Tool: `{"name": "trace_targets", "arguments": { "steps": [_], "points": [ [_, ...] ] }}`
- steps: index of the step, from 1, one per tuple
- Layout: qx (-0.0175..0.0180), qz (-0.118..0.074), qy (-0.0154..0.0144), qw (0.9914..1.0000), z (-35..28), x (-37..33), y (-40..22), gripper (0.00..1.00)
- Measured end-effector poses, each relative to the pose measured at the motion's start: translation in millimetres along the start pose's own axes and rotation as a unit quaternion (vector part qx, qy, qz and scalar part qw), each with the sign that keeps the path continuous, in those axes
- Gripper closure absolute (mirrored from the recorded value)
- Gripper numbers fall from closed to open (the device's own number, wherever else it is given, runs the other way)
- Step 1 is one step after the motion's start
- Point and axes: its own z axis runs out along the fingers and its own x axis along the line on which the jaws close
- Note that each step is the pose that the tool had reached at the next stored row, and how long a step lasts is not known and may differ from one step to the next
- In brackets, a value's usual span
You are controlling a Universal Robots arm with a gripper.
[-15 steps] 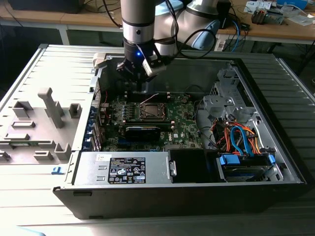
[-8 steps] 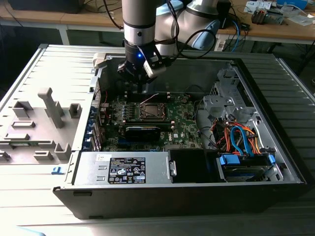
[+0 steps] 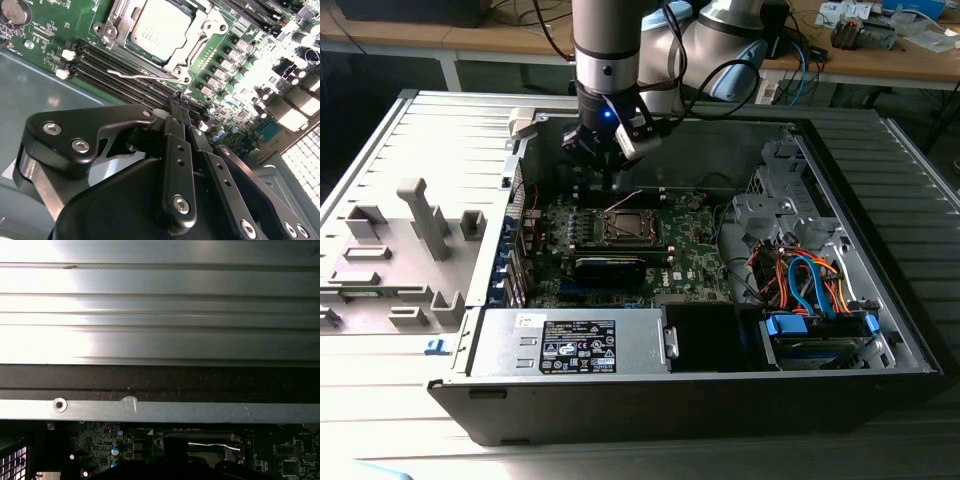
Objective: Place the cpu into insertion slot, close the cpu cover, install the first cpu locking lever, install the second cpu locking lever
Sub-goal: 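Install the first cpu locking lever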
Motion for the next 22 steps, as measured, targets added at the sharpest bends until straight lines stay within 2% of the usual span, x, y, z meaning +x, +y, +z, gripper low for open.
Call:
{"name": "trace_targets", "arguments": {
  "steps": [5,7,8,13,16,17,22],
  "points": [
    [0.0001,0.0,0.0,1.0,1.4,-4.9,0.0,0.89],
    [0.0001,0.0,0.0,1.0,4.8,-15.5,-0.2,0.89],
    [0.0001,0.0,0.0,1.0,5.5,-17.9,-0.2,0.89],
    [0.0012,-0.002,0.0002,1.0,7.9,-19.9,-0.1,0.89],
    [0.0017,-0.015,0.0006,0.99988,10.3,-19.9,0.1,0.89],
    [0.002,-0.027,0.0011,0.99963,11.8,-19.9,0.6,0.89],
    [0.0024,-0.032,0.0013,0.99949,18.9,-19.9,2.9,0.89]
  ]
}}
